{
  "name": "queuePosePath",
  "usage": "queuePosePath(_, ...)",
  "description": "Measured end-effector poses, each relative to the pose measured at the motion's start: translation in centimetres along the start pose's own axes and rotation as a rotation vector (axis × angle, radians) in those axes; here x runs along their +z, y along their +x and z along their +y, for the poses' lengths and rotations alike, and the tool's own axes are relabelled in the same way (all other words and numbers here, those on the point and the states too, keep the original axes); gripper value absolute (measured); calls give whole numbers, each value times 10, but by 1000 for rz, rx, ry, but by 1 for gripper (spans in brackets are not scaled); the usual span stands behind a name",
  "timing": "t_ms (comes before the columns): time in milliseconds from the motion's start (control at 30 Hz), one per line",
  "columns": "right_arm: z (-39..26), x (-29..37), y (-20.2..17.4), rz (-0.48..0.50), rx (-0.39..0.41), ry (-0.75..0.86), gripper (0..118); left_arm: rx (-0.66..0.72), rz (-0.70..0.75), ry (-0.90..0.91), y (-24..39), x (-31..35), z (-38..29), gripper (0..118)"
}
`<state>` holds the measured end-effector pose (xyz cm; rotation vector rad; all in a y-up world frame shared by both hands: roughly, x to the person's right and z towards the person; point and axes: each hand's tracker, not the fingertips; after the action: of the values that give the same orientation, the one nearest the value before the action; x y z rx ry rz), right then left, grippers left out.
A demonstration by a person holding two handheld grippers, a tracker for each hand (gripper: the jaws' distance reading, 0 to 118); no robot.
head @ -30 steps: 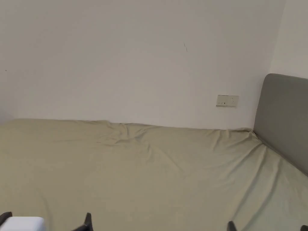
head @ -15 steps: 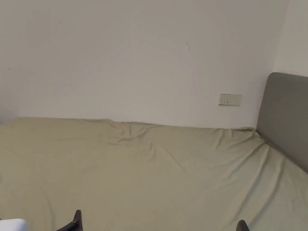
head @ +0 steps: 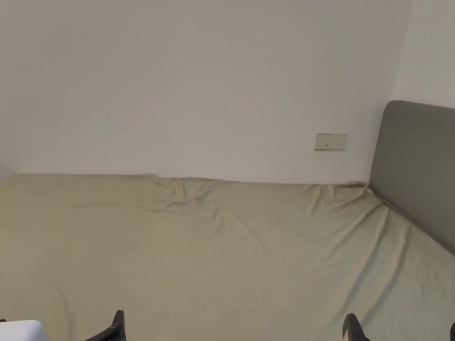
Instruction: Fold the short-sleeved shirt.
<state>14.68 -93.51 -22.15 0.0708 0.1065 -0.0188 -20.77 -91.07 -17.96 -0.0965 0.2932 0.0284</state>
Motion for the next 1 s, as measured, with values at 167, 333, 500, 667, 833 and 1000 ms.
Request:
queuePosePath(167, 4, 3, -2, -12, 10, 43, 118, 5, 0, -3, 4, 0, 1, 118)
queuePosePath(333, 9, 3, 2, 4, 2, 62, 118, 96, -89, -64, 0, 1, 7, 118)
queuePosePath(500, 9, 3, 1, 17, 19, 59, 118, 79, -44, 28, 0, 4, 9, 118)
queuePosePath(667, 6, 1, 0, 31, 16, 48, 118, 93, -89, -32, -3, 4, 13, 118)
queuePosePath(833, 5, 1, -1, 39, 19, 46, 118, 149, -153, -103, -3, 7, 20, 97)
queuePosePath(1000, 1, 3, -9, 1, 102, 17, 1, 198, -143, -62, 5, 17, 28, 0)
